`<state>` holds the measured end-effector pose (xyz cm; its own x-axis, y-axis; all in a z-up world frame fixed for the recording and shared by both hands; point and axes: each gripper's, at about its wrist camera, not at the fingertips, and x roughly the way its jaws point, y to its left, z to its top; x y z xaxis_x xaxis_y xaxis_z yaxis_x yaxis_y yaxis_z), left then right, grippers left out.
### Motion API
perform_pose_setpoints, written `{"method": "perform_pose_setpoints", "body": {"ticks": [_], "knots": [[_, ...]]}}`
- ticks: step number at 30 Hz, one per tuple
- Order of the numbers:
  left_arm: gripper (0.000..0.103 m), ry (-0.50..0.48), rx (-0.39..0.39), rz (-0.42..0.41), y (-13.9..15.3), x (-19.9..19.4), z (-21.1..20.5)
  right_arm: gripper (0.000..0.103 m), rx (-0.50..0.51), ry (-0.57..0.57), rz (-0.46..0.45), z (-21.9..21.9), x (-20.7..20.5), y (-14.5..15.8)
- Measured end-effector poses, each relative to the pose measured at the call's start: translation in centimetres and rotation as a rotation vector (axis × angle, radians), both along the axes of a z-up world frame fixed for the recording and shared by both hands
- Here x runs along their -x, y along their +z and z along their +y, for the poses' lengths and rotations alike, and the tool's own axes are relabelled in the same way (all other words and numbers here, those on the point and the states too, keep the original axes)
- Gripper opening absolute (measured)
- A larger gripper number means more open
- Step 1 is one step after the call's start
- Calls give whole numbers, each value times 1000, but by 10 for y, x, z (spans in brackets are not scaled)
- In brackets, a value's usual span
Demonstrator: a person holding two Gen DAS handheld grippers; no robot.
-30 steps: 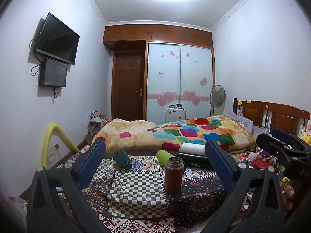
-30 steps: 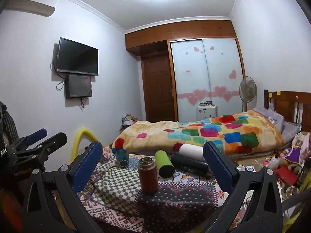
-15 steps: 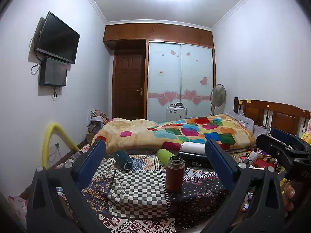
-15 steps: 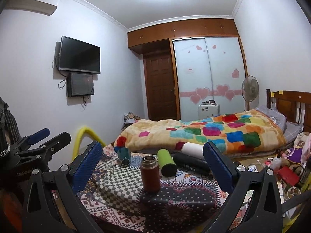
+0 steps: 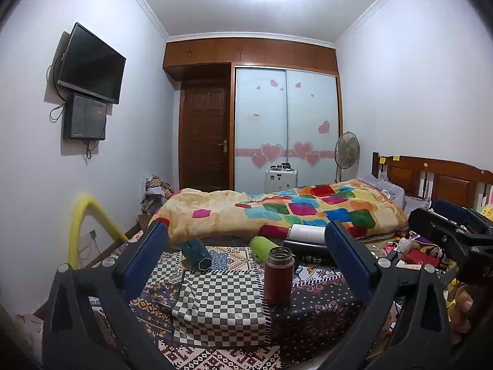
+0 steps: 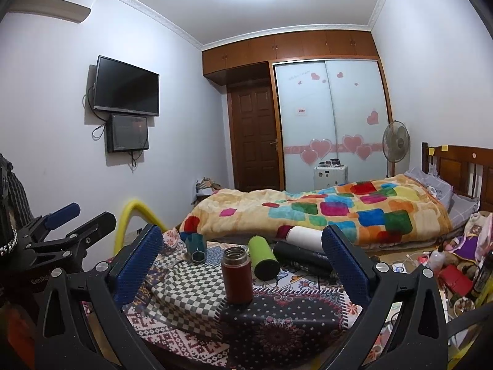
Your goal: Flip cup upright
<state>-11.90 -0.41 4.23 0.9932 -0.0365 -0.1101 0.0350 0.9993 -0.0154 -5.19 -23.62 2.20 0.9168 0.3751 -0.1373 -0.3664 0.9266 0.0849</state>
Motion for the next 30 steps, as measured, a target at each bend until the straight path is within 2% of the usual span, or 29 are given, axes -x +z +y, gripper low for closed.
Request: {"method": "perform_pose_setpoints", "body": {"ticks": [30], "knots": [[103, -19, 8, -14, 6, 4, -2, 103, 8, -11, -5, -4, 1, 3]]}}
